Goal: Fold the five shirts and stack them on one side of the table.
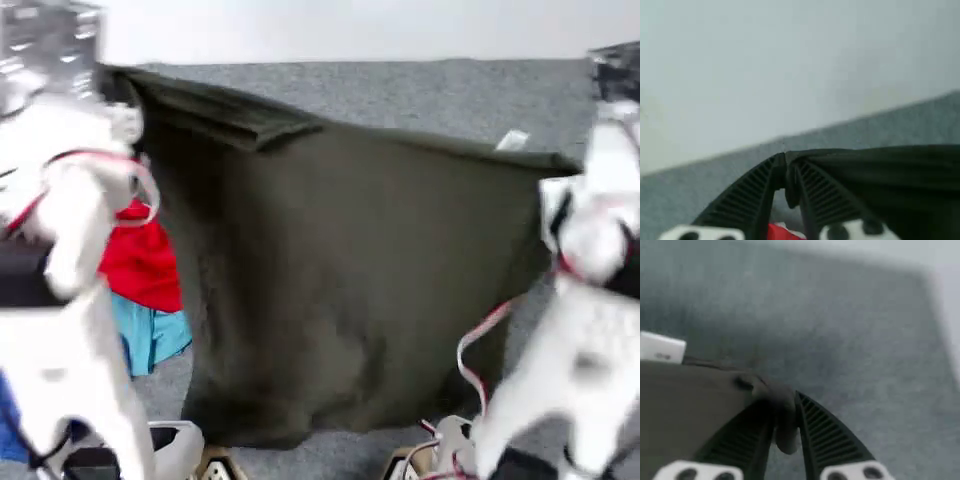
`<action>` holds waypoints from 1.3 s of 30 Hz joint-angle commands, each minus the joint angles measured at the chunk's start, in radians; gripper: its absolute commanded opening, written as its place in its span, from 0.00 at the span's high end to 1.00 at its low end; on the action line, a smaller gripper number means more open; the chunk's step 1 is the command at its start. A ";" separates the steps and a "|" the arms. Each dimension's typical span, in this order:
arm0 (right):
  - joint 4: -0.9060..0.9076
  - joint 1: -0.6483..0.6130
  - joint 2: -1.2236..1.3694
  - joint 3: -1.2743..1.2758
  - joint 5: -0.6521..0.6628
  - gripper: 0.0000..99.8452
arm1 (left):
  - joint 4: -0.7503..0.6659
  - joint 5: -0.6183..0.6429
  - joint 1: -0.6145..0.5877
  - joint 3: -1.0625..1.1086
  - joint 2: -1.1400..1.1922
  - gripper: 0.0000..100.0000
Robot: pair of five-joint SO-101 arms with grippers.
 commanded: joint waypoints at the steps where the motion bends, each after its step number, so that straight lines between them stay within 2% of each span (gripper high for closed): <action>1: -0.182 -0.021 0.074 0.140 -0.009 0.99 | -0.282 0.009 0.014 0.308 0.002 1.00; 5: -0.404 -0.059 0.154 0.273 -0.009 0.99 | -0.571 0.009 0.057 0.550 0.002 1.00; 9: -0.564 -0.093 0.222 0.327 -0.008 0.99 | -0.798 0.006 0.094 0.702 0.026 1.00; 14: -0.739 -0.099 0.309 0.322 -0.006 0.99 | -0.911 0.009 0.055 0.607 0.255 1.00; 19: -0.848 -0.099 0.397 0.259 -0.003 0.99 | -0.895 0.006 0.037 0.289 0.549 1.00; 27: -0.935 -0.101 0.653 -0.074 -0.002 0.99 | -0.720 0.006 0.038 -0.317 0.976 1.00; 35: -0.926 -0.116 0.928 -0.462 0.002 0.99 | -0.505 0.003 0.043 -0.969 1.356 1.00; 39: -0.820 -0.120 1.007 -0.555 0.040 0.99 | -0.331 0.002 0.044 -1.216 1.488 1.00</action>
